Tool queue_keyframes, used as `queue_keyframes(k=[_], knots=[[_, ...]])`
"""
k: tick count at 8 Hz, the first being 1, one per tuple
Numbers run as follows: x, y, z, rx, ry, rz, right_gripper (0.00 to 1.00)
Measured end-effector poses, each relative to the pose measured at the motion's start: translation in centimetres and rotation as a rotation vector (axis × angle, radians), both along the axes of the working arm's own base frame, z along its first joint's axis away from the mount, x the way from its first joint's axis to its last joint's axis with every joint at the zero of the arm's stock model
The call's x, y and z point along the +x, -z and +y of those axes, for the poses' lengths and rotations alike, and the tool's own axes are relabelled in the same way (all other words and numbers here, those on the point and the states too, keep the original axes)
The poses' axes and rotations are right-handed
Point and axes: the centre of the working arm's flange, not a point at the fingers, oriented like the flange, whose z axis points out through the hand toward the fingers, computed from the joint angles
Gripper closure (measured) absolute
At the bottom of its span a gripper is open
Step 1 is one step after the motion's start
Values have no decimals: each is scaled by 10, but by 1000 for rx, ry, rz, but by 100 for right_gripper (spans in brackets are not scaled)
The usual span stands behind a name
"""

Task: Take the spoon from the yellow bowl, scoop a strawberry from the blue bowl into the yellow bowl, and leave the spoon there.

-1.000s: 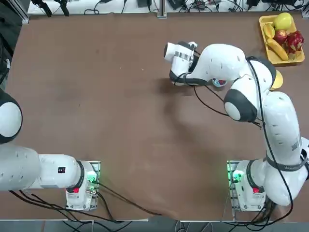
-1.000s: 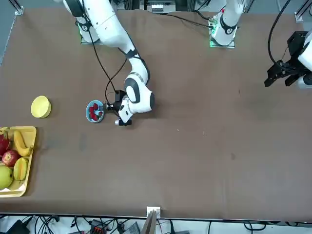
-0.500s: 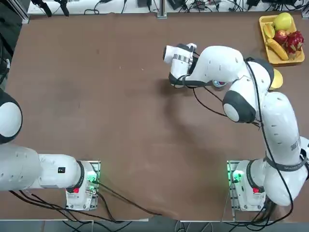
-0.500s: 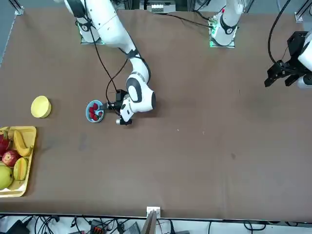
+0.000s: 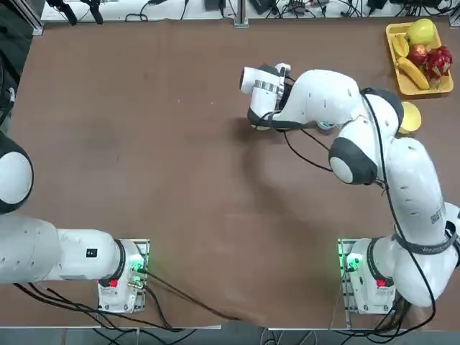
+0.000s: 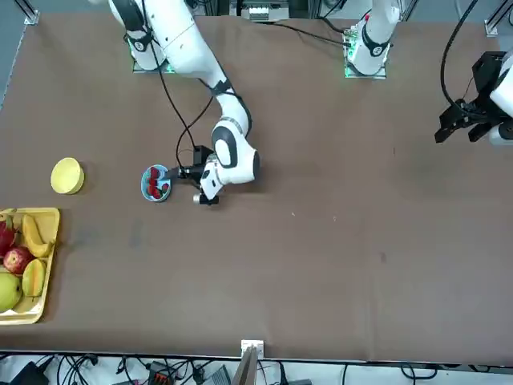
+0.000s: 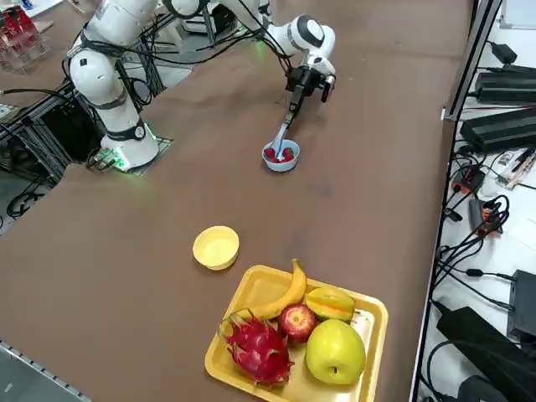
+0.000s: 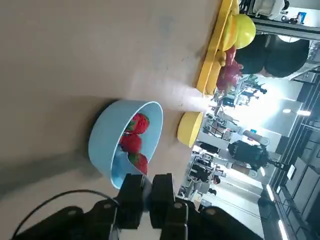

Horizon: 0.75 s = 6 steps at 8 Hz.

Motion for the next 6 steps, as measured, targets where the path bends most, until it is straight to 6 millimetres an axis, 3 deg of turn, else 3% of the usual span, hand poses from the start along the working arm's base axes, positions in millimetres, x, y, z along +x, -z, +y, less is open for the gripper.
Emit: queue_keyframes(k=[6], knots=[[-4,22,-4,-57,-1,-34,89]])
